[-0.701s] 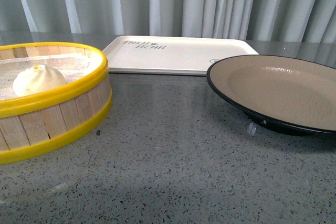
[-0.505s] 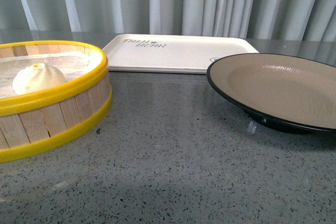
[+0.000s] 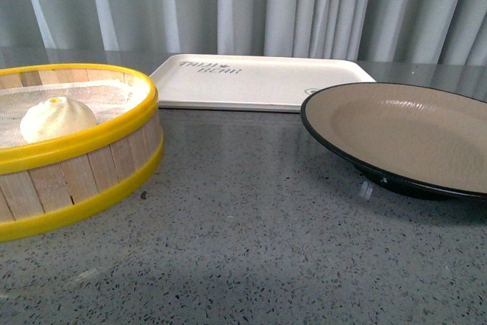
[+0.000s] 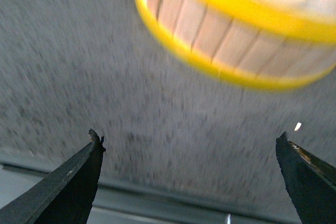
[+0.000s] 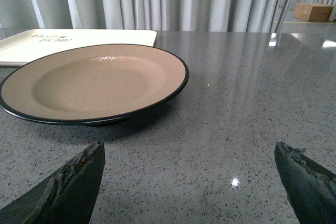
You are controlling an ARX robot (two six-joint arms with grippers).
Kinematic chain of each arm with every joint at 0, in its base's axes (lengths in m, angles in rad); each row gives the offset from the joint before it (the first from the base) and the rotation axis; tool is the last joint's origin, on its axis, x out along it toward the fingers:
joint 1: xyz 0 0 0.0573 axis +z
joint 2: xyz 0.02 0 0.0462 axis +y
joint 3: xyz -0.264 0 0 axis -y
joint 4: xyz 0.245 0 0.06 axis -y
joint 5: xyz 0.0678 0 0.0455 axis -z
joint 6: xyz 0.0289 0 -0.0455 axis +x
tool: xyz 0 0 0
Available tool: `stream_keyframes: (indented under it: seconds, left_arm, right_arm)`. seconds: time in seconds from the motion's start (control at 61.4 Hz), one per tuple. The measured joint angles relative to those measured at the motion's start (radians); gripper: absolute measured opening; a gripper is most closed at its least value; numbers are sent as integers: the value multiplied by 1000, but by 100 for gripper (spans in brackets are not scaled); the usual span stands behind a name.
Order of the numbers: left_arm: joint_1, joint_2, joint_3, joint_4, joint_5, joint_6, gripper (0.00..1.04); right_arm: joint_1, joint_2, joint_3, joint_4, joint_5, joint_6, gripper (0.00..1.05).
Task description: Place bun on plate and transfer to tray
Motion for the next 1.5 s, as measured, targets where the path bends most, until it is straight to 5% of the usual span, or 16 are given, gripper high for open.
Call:
stream_keyframes:
  seconds: [0.147, 0.228, 0.717, 1.5]
  left_arm:
    - [214, 156, 171, 160, 122, 0, 98]
    - [239, 255, 252, 224, 115, 0, 98]
    - [-319, 884, 724, 172, -22, 144, 98]
    - [-285, 1072, 790, 54, -109, 279, 98]
  right_arm:
    - [0, 0, 0, 0, 2, 0, 96]
    - [0, 0, 0, 0, 2, 0, 96]
    - [0, 0, 0, 0, 2, 0, 96]
    - [0, 0, 0, 0, 2, 0, 96]
